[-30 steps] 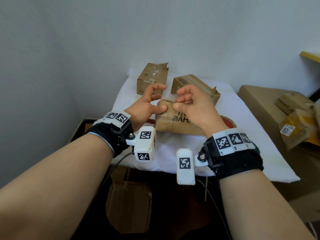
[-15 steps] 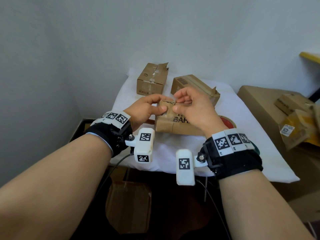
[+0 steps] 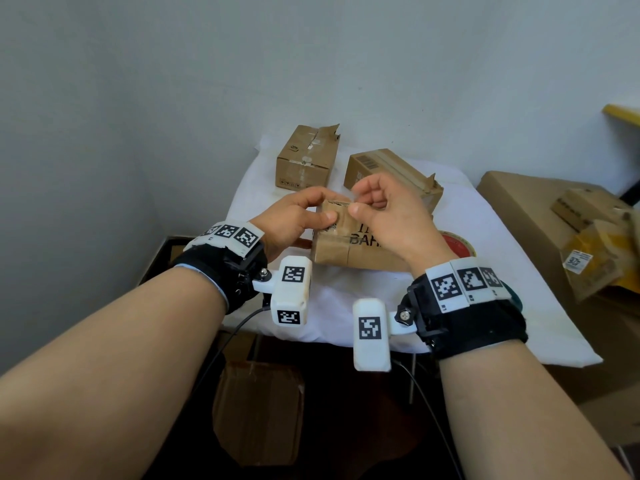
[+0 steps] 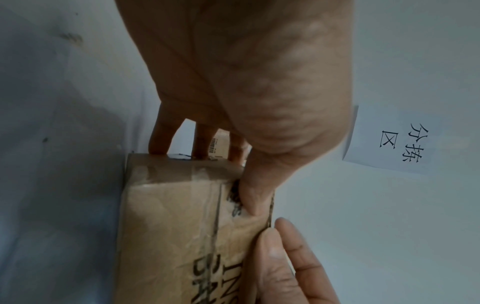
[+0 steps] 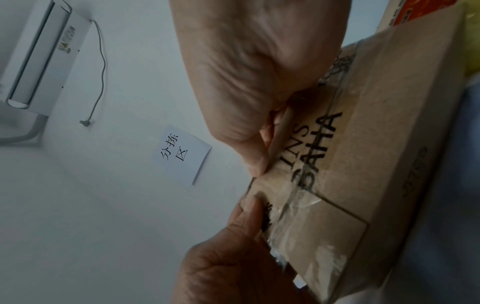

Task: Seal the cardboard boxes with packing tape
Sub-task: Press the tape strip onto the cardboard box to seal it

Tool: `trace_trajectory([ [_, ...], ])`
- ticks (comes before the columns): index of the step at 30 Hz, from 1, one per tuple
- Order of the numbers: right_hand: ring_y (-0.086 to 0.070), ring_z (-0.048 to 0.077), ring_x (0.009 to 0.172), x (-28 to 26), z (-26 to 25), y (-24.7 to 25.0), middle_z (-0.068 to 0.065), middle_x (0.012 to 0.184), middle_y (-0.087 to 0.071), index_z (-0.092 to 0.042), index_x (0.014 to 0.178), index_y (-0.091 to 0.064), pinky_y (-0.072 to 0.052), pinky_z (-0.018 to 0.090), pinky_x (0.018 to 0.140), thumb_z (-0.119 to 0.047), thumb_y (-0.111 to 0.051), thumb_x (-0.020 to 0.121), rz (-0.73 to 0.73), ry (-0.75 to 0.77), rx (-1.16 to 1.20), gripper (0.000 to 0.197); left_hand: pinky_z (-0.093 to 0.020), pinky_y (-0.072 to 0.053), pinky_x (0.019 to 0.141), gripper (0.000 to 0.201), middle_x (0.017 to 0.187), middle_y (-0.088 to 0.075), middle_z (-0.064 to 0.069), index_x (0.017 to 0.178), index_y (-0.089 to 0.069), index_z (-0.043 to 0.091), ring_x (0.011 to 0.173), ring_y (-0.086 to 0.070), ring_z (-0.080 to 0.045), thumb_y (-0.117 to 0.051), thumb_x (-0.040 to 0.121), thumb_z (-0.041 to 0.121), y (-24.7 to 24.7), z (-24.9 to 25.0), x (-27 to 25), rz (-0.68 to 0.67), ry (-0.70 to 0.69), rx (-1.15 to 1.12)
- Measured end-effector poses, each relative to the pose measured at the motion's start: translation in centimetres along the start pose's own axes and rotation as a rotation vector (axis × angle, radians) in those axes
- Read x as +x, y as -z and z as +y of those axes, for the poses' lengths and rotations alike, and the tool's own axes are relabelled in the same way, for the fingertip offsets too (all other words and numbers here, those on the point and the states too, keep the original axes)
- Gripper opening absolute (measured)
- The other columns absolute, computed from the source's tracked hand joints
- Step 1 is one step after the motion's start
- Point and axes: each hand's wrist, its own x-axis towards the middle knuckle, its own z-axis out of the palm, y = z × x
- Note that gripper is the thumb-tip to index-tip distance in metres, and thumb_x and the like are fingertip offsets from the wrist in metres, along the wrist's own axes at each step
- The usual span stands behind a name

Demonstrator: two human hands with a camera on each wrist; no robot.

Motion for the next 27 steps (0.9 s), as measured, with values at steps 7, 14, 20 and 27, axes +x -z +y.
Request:
trace_trajectory([
  [7, -0.061, 0.003, 0.084, 0.23, -0.18, -0.15, -0.015, 0.088, -0.065, -0.031, 0.104, -0.063, -0.050, 0.040, 0.100, -0.018, -0.076, 0.087, 0.007, -0.036, -0.003, 0.024, -0.054, -0.054, 0.091, 0.027, 0.108, -0.065, 0.000, 0.121, -0.064, 0.017, 0.095, -0.065, -0.018, -0.059, 0.096, 0.008, -0.01, 0.07, -0.01, 0.002, 0.008, 0.000],
  [14, -0.063, 0.002, 0.086, 0.30, -0.02, -0.29, -0.019, 0.081, -0.066, -0.038, 0.095, -0.061, -0.047, 0.048, 0.103, -0.025, -0.074, 0.085, 0.026, -0.046, -0.012, 0.021, -0.049, -0.056, 0.086, 0.026, 0.111, -0.065, -0.002, 0.121, -0.065, 0.018, 0.097, -0.065, -0.019, -0.059, 0.097, 0.008, 0.02, 0.15, -0.07, -0.006, 0.007, 0.001],
  [20, -0.065, 0.007, 0.087, 0.55, 0.06, -0.65, -0.037, 0.066, -0.061, -0.039, 0.088, -0.057, -0.044, 0.053, 0.105, -0.024, -0.071, 0.084, 0.068, -0.076, -0.007, 0.021, -0.050, -0.057, 0.089, 0.030, 0.113, -0.065, -0.001, 0.125, -0.063, 0.015, 0.096, -0.067, -0.018, -0.059, 0.096, 0.007, -0.08, 0.30, -0.25, 0.018, 0.020, 0.007],
  [27, -0.064, 0.005, 0.087, 0.78, 0.10, -0.74, -0.039, 0.066, -0.060, -0.038, 0.087, -0.056, -0.045, 0.051, 0.104, -0.024, -0.070, 0.086, 0.085, -0.084, -0.010, 0.021, -0.049, -0.055, 0.095, 0.049, 0.128, -0.061, 0.003, 0.132, -0.057, 0.036, 0.108, -0.067, -0.019, -0.070, 0.090, 0.015, -0.23, 0.12, -0.31, 0.054, -0.006, 0.026],
])
